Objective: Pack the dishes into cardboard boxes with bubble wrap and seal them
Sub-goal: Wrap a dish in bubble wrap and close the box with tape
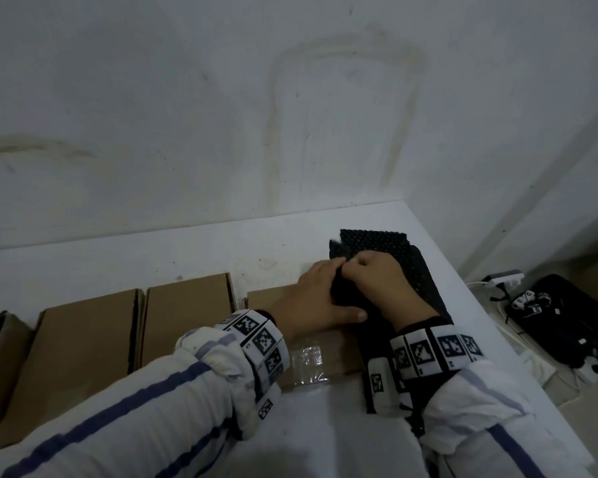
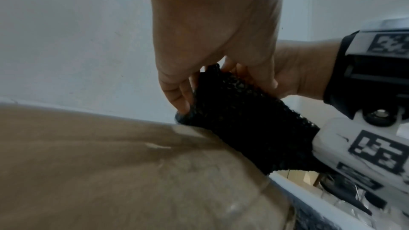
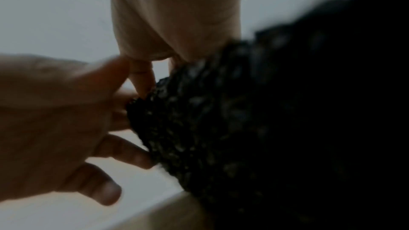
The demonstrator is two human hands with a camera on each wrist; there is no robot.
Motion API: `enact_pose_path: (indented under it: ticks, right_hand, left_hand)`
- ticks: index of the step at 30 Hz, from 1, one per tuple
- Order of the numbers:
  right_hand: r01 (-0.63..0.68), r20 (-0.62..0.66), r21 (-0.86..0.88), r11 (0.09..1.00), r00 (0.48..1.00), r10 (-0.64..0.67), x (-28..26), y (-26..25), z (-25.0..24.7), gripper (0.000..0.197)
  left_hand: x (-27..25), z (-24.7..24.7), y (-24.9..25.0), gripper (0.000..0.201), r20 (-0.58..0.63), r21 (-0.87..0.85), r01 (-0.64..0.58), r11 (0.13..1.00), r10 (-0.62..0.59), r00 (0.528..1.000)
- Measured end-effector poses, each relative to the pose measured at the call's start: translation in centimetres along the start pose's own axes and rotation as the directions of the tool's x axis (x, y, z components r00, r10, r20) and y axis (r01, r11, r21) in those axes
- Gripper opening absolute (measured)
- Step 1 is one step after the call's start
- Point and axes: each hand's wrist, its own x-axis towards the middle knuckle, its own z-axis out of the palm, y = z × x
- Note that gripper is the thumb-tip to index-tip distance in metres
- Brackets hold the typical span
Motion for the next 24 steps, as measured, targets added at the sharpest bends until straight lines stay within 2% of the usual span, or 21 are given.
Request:
enact_pose_path:
  ticks: [2,3,7,9,11,13,15,17,18,19,20,22,23,24]
  right_hand:
    - [0.020,0.020,0.121,0.992,1.000,-0.023,-0.7,-1.6,1.0,0.012]
    - [0.029,0.039,0.174,0.984,0.999,-0.036,-1.2,-2.4,1.6,0.011]
    - [0.092,0.158,0.268,0.959,0.978,-0.138,-2.8,-5.3,4.4,0.007]
    - [0.119,0.229,0.220,0.968,0.958,-0.170,-3.1,-6.6,6.2,0.021]
    - [0.130,0.350,0.151,0.980,0.920,-0.176,-3.4,-8.3,8.4,0.038]
    - [0.145,0.481,0.123,0.982,0.857,-0.186,-3.9,-10.1,11.2,0.047]
    - [0.181,0.552,0.110,0.977,0.807,-0.211,-4.9,-12.2,14.5,0.051]
    - [0.194,0.605,0.135,0.972,0.761,-0.236,-6.0,-14.3,18.2,0.055]
    - [0.208,0.623,0.146,0.967,0.740,-0.254,-6.6,-15.4,20.0,0.054]
    - [0.233,0.629,0.146,0.961,0.728,-0.272,-7.3,-16.5,21.9,0.050]
    - [0.259,0.629,0.144,0.955,0.721,-0.291,-8.1,-17.7,23.8,0.044]
    - [0.306,0.615,0.158,0.939,0.713,-0.336,-9.7,-20.0,27.6,0.029]
    - [0.337,0.606,0.162,0.927,0.708,-0.363,-10.6,-21.1,29.4,0.023]
    - [0.368,0.598,0.160,0.916,0.702,-0.386,-11.4,-22.1,31.3,0.018]
  left_hand:
    - [-0.9,-1.3,0.9,0.052,-0.095,-0.142,-0.003,0.990,-0.011,0.995]
    - [-1.6,-2.1,1.0,0.042,-0.148,-0.147,0.025,0.989,-0.047,0.988]
    - [-4.2,-6.0,-0.6,0.011,-0.319,-0.016,0.202,0.979,-0.196,0.927]
    - [-6.1,-8.4,-2.2,0.005,-0.403,-0.062,0.258,0.964,-0.261,0.877]
    - [-8.6,-11.0,-4.2,0.010,-0.453,-0.246,0.270,0.931,-0.357,0.817]
    - [-11.5,-13.5,-5.9,0.016,-0.448,-0.485,0.227,0.845,-0.463,0.765]
    - [-14.7,-15.8,-7.2,0.014,-0.399,-0.751,0.091,0.654,-0.559,0.726]
    - [-18.2,-18.1,-8.5,0.013,-0.393,-0.875,-0.084,0.477,-0.600,0.697]
    - [-19.9,-19.2,-9.1,0.015,-0.411,-0.883,-0.127,0.451,-0.614,0.674]
    - [-21.7,-20.2,-10.0,0.020,-0.444,-0.866,-0.120,0.486,-0.633,0.634]
    - [-23.5,-21.4,-11.1,0.029,-0.488,-0.824,-0.062,0.563,-0.652,0.580]
    - [-27.2,-23.6,-13.4,0.038,-0.610,-0.664,0.131,0.736,-0.634,0.475]
    - [-29.0,-24.6,-14.3,0.032,-0.687,-0.549,0.214,0.808,-0.582,0.435]
    - [-30.8,-25.7,-15.0,0.024,-0.745,-0.429,0.278,0.860,-0.510,0.430]
